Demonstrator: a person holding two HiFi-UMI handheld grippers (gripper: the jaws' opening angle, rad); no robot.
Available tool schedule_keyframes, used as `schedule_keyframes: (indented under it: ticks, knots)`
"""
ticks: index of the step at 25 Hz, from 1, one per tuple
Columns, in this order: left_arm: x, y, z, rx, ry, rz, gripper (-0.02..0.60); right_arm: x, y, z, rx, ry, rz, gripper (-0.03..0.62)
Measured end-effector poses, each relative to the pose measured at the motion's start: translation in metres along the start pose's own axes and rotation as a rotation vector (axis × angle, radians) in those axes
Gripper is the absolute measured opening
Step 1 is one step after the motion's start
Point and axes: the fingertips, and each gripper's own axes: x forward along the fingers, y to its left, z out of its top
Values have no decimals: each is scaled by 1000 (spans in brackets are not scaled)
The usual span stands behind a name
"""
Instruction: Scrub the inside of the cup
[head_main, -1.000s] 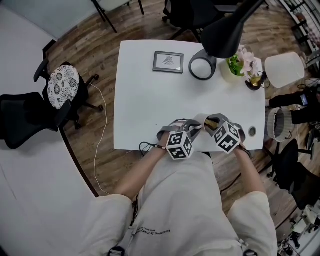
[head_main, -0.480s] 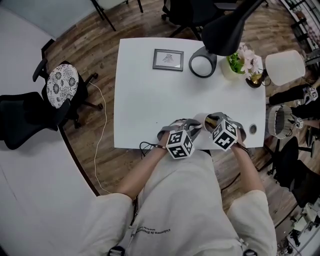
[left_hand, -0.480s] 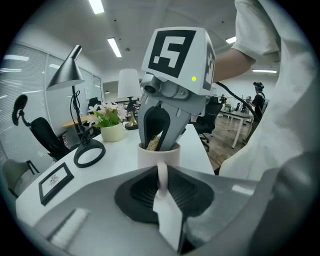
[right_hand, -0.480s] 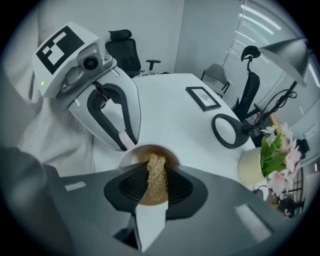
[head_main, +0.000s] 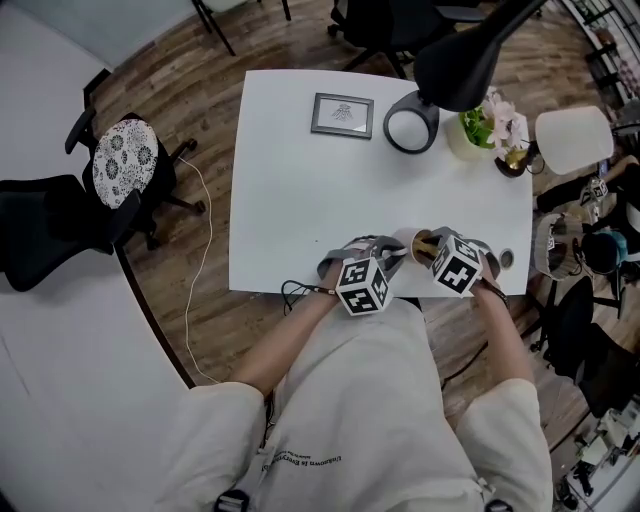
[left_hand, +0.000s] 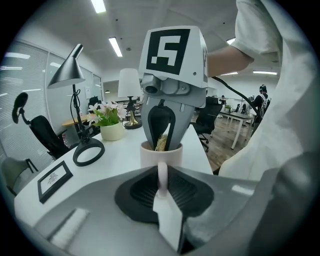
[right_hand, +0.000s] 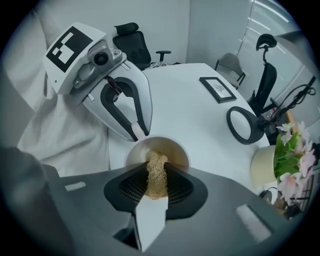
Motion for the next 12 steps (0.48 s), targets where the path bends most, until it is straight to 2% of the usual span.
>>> schedule_keyframes:
  ticks: [3, 7, 12]
  knots:
    - [1, -3, 0, 12, -3, -8, 49, 0, 5, -1, 23, 0, 55, 110]
    - [0, -6, 0, 34, -6, -18, 51, -1, 13, 4, 132, -67, 153, 109]
    - [2, -7, 2, 32, -24, -30, 51, -3, 11, 6, 223, -166, 198, 109]
